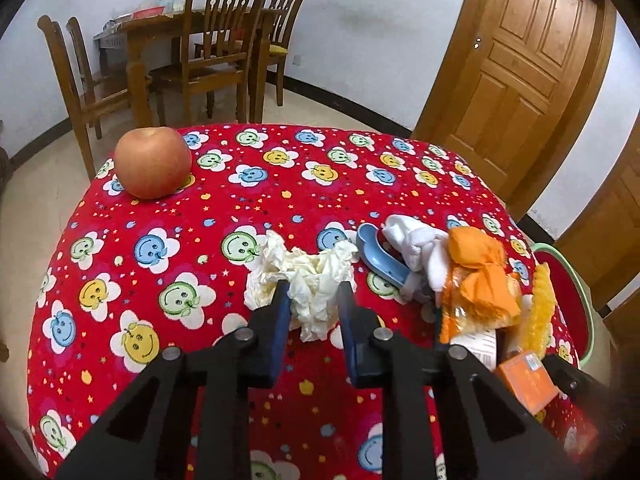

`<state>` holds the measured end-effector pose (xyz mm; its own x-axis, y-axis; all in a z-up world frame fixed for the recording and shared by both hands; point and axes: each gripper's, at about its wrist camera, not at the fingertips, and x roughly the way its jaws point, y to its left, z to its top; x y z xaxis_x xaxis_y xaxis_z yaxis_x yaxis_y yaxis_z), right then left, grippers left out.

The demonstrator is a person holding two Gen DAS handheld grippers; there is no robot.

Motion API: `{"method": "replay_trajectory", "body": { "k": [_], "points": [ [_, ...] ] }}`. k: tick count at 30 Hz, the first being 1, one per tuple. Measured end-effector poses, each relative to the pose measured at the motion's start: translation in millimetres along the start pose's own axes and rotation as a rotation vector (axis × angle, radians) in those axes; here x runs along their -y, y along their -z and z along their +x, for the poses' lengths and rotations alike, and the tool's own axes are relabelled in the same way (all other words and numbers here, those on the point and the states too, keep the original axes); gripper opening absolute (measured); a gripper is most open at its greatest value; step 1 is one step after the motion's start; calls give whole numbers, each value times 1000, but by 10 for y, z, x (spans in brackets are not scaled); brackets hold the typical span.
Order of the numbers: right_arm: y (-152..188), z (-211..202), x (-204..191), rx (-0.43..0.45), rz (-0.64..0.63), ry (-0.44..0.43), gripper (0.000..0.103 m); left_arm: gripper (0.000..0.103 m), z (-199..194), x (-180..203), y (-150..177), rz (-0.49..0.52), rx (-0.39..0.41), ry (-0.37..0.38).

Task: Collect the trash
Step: 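Grasp another yellow foam net with the right tool while the left tool holds the tissue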

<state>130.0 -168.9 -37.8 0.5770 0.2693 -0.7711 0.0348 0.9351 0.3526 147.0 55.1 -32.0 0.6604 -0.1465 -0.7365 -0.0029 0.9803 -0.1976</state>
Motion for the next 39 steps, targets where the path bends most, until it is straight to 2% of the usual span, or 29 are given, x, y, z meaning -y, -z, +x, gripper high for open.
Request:
{"method": "replay_trajectory", "body": {
  "k": [2,5,14,17,19,20,21,27,32,34,35,37,39],
  "points": [
    [12,-17,5,9,2,-7,5,21,-39,-6,-2,-8,4,7],
    [24,-80,38,34,10,-10,1,21,-141,6,15,-15,17,25],
    [48,-303,104,86,19,-19,0,20,-471,118,48,-3,70,66],
    [44,-284,128,61,39,-26,6,20,-521,185,67,8,77,72],
    [44,-253,150,52,58,-27,22,20,-546,204,85,10,80,72],
    [45,-239,162,52,72,-27,39,20,-549,205,92,11,82,72],
    [45,-227,165,51,80,-25,48,20,-553,209,102,13,82,70],
    [-29,-39,122,9,85,-4,51,20,-554,134,139,-1,78,64],
    [-39,117,132,-20,109,-24,51,20,-527,120,164,-5,69,61],
    [-36,98,116,-3,95,-25,38,20,-521,130,175,-1,66,61],
    [-31,82,107,4,85,-28,23,20,-524,137,180,1,66,62],
    [-25,18,74,29,55,-17,10,20,-530,149,187,3,66,64],
    [-19,-33,71,47,46,-15,4,20,-546,166,192,5,67,66]
  ]
}}
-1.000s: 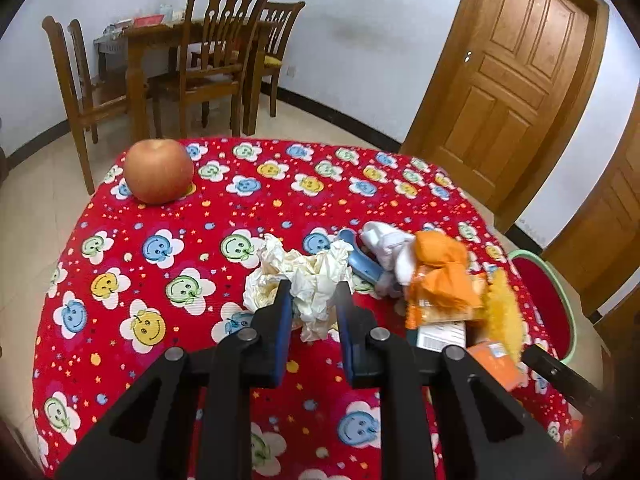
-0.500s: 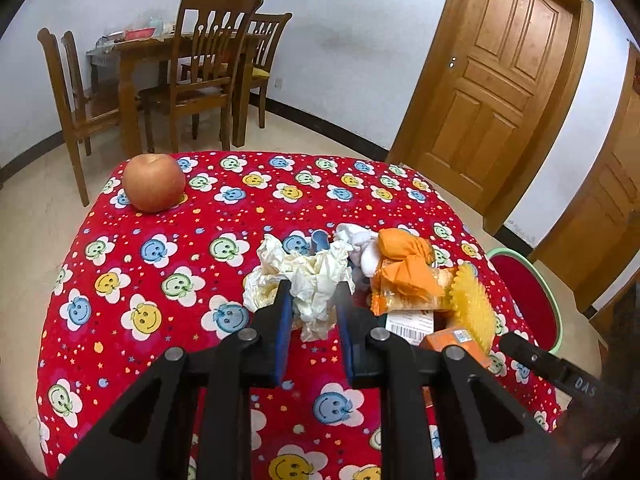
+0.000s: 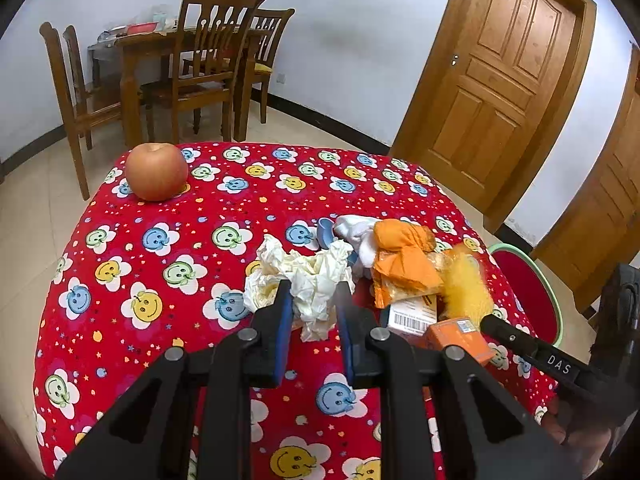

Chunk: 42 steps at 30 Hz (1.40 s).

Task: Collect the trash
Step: 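Grasp another yellow foam net with the right tool while the left tool holds the tissue, then carry the tissue and foam net over the bucket with both tools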

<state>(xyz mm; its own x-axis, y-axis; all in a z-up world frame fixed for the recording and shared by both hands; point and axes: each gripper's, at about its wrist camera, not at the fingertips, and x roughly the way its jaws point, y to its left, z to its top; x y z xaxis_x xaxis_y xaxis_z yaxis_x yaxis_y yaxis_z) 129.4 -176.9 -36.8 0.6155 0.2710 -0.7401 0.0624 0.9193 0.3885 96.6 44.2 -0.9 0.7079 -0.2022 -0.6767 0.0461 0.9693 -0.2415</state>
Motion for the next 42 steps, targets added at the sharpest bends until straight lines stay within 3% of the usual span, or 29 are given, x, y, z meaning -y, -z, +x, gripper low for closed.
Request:
{"method": "replay_trajectory", "body": {
  "k": [11,14,16,18,20,26,32,36,38,42],
  "points": [
    [-26,-352,102,83,13,-20,0,20,-154,185,-9,32,20,26],
    [-41,-361,121,59,10,-37,4,20,-173,231,-4,39,23,32],
    [-39,-326,147,38,21,-40,11,20,-162,245,-2,36,20,36],
    [-31,-263,187,16,56,-55,36,20,-149,250,6,35,17,39],
    [-26,-208,210,1,92,-68,48,20,-133,240,18,33,11,40],
    [-77,6,143,-28,91,-20,59,20,-106,148,38,16,7,30],
    [-77,255,165,-87,148,-44,59,20,-68,78,52,1,1,26],
    [-73,193,81,-59,103,-71,19,20,-60,59,60,-2,-1,25],
    [-69,127,30,-32,70,-57,11,20,-60,56,59,-3,-1,25],
    [-57,-14,16,-4,65,-84,10,20,-88,78,57,-3,3,29]
  ]
}}
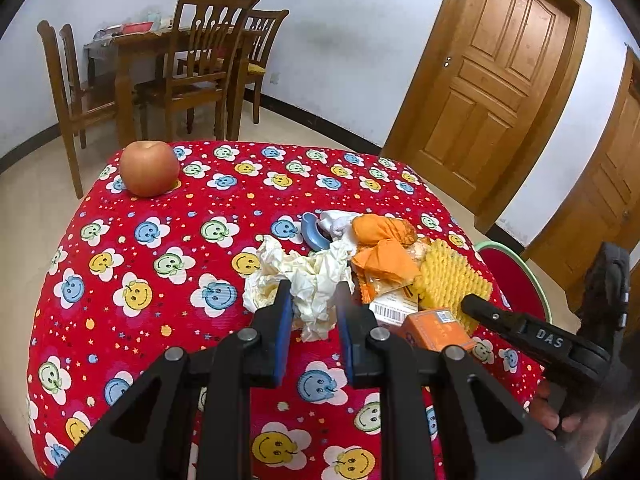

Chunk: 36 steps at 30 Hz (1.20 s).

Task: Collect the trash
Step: 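Carry the tissue and foam net over the bucket with both tools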

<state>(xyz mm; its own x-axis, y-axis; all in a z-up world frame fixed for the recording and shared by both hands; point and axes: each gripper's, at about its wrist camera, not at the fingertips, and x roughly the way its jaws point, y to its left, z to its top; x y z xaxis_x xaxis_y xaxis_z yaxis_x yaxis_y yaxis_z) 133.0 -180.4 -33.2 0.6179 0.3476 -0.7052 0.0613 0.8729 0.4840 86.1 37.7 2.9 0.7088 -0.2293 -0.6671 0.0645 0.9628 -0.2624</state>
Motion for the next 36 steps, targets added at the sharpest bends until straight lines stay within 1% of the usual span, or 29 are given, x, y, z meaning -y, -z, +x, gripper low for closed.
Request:
{"method": "replay_trajectory", "body": {
  "k": [4,9,13,19,22,27,36],
  "points": [
    [6,-218,-18,49,-12,-9,10,20,-66,67,-10,13,11,8],
    [-28,-541,-26,129,-30,5,10,20,-167,205,-46,37,28,22],
    [-64,-799,27,185,-38,34,10,20,-236,384,-99,72,36,41],
    [-83,-1137,194,254,-22,86,10,20,-354,725,-156,131,55,92],
    [-81,-1281,299,280,-12,113,10,20,-386,930,-171,163,55,123],
    [-104,-1473,500,312,16,135,10,20,-384,1233,-173,203,49,159],
    [-154,-1685,866,353,56,200,10,20,-229,1782,-126,280,22,204]
  ]
}}
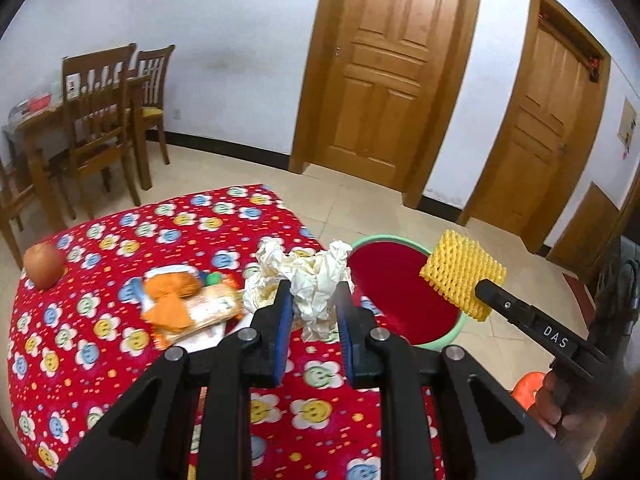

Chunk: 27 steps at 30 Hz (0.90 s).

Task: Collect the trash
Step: 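Carry the tissue and foam net over the bucket with both tools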

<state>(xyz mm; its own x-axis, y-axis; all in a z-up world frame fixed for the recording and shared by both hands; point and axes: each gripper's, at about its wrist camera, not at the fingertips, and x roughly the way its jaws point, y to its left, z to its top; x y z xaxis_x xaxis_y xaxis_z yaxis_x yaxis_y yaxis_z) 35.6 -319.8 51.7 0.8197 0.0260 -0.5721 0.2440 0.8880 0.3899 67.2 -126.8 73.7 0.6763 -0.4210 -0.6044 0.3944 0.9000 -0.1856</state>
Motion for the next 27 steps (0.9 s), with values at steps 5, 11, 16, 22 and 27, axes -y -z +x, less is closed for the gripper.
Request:
{"method": "replay_trajectory", "body": {
  "k": [5,11,16,22,27],
  "points": [
    [-29,-10,171,14,9,40,10,20,257,232,-6,39,-35,23],
    [-55,30,367,20,34,75,10,20,540,439,12,74,-70,50],
    [-76,93,526,20,59,102,10,20,769,576,34,103,-94,61],
    [-95,185,675,8,85,121,10,20,1061,692,78,114,-129,84],
    [-87,273,785,-4,108,138,10,20,1312,769,135,129,-169,85]
  ]
}}
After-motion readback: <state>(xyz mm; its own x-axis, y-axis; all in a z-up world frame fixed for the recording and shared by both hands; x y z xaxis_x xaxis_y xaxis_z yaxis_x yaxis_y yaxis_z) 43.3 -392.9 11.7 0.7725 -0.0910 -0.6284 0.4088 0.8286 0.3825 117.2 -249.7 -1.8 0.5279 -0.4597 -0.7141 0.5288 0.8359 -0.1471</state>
